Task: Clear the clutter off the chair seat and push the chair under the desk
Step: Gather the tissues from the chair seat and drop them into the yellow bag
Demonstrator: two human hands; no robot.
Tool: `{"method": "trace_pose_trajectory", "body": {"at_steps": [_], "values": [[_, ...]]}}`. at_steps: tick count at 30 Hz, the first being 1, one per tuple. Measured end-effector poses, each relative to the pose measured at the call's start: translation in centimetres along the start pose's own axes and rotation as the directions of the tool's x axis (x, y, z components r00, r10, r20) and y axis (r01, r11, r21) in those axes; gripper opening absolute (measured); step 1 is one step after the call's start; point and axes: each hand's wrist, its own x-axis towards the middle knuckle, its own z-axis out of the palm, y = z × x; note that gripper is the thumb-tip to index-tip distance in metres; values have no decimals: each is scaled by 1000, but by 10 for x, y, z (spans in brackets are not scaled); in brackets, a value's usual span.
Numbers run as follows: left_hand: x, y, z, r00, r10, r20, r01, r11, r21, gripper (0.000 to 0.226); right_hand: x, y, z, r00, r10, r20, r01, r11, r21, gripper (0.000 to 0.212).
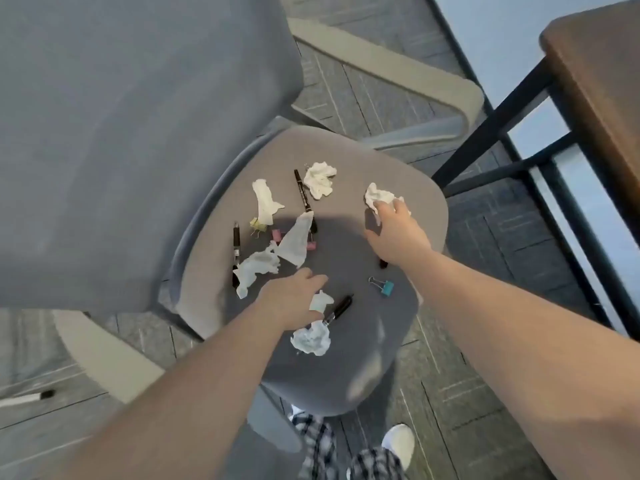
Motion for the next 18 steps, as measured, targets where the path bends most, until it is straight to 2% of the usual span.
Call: {"method": "trace_pose_trajectory", "body": {"at_steps": [5,8,10,14,18], "values": [[18,-2,11,1000,11,18,-13,997,80,56,20,5,15,994,66,-83,-72,995,-62,43],[25,-7,17,999,37,-36,-32,991,132,33,26,8,20,993,70,-99,-78,993,-88,41],[28,-8,18,996,41,-75,-30,989,144,18,29,7,22,986,66,-150,-81,992,-94,31],[24,-5,9,979,23,-204,-30,999,-31,18,32,-2,22,976,37,-212,-52,996,-66,17],[10,-9,-7,900,-96,-425,-11,970,-243,12,24,-24,13,962,-27,-271,50,996,78,13]]}}
